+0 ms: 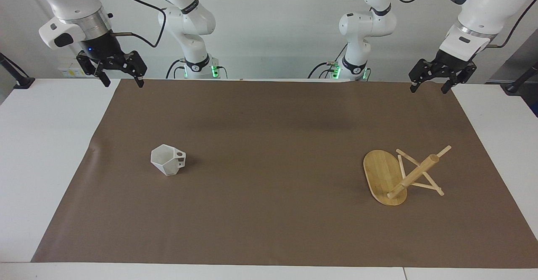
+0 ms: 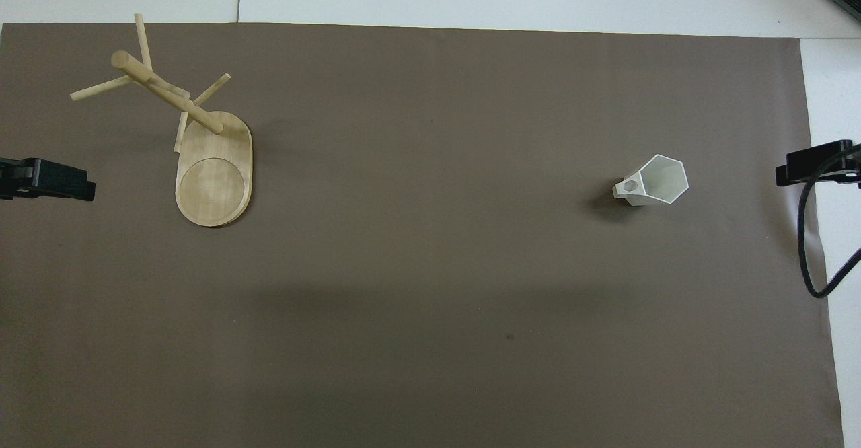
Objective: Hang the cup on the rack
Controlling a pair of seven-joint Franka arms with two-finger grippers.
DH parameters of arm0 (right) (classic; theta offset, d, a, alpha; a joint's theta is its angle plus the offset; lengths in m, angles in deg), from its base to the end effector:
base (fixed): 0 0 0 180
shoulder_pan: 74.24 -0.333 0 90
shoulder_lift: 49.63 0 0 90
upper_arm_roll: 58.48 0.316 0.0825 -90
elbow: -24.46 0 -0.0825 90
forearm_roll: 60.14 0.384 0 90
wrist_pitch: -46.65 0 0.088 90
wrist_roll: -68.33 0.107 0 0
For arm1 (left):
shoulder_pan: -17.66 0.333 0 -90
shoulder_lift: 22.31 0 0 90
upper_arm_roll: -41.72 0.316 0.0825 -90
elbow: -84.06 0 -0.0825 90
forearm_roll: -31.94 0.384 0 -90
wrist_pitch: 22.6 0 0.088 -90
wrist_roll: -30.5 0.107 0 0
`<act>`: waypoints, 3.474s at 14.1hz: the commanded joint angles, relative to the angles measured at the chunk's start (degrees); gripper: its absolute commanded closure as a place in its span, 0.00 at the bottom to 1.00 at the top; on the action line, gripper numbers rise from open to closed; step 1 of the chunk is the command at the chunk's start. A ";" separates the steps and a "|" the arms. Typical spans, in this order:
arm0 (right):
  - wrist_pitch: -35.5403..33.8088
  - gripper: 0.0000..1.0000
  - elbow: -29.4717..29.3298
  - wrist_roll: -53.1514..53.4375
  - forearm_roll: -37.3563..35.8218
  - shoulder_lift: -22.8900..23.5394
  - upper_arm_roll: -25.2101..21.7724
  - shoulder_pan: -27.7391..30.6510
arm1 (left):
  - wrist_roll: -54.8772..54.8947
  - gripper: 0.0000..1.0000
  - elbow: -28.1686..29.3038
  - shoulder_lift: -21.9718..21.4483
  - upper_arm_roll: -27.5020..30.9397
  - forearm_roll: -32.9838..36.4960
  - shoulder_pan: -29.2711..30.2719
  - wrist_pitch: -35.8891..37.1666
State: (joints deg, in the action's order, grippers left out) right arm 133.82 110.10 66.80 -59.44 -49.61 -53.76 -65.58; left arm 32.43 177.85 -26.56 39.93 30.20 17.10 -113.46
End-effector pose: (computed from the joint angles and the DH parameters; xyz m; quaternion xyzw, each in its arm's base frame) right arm 0.5488 -0.0364 0.6557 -0.9997 0.0206 -0.0135 0.0055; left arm 0.5320 -0.0257 0.6349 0.9991 -0.0373 0.0114 0.0141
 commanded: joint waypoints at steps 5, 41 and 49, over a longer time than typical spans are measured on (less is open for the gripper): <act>-0.34 0.00 1.37 -0.32 -0.79 -1.16 0.11 0.22 | 0.01 0.00 1.13 -1.11 -0.14 0.86 0.21 0.07; 36.12 0.00 31.25 -0.84 -0.53 -4.07 -0.06 0.22 | 0.01 0.00 1.13 -1.11 -0.14 0.86 0.21 0.07; 45.35 0.00 31.69 -5.59 -0.53 3.93 -0.06 0.22 | 0.01 0.00 1.22 -1.11 -0.14 0.86 0.21 0.07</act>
State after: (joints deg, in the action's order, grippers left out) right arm 177.22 141.51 63.15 -59.44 -46.77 -53.77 -65.58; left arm 32.43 177.90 -26.56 39.93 30.20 17.11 -113.46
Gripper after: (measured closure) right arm 0.000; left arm 0.000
